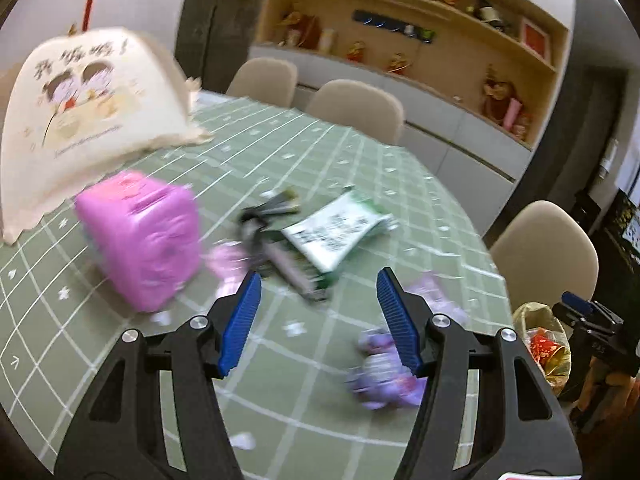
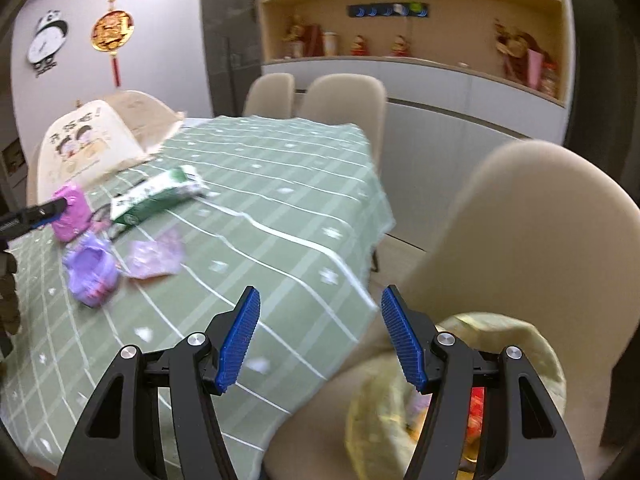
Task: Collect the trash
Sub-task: 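Move both open tools back over the table toward the remaining trash, then grasp the pink spoon and black wrapper strips with the left gripper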
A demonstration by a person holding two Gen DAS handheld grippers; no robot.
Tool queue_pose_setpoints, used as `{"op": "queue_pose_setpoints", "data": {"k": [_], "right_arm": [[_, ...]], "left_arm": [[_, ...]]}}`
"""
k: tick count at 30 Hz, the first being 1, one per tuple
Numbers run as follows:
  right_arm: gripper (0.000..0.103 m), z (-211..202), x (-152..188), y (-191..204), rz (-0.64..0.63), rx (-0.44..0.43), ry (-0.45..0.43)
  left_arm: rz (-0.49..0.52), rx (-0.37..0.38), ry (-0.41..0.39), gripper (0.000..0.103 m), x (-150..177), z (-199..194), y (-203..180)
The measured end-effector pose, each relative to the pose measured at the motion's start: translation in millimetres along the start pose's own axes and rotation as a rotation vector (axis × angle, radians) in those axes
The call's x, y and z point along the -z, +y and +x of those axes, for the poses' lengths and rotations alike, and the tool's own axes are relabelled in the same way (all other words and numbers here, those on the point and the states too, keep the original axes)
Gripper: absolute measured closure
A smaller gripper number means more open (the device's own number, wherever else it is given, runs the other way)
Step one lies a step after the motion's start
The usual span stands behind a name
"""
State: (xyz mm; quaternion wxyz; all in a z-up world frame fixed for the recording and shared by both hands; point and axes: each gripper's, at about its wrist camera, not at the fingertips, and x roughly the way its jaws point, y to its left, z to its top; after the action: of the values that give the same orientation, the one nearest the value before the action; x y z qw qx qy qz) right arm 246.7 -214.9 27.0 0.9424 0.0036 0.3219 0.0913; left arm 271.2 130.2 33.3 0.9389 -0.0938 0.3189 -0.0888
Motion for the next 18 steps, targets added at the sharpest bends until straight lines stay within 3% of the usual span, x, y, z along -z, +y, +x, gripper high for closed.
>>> {"op": "queue_pose_setpoints", "data": {"k": [7, 16, 18], "right_arm": [[0.043, 19, -8, 49, -0.068, -0.087, 0.027], [0.043, 44, 1, 91, -0.153, -0.146, 0.090], [0.043, 48, 4, 96, -0.167, -0.154, 0.100]], "left_arm": [[-0.042, 0.007, 0.107, 0.046, 4, 20, 43], [0.016, -0.010, 0.190, 0.046, -2, 51, 40], [0.047, -0.023, 0.212, 0.050, -1, 58, 37]]}}
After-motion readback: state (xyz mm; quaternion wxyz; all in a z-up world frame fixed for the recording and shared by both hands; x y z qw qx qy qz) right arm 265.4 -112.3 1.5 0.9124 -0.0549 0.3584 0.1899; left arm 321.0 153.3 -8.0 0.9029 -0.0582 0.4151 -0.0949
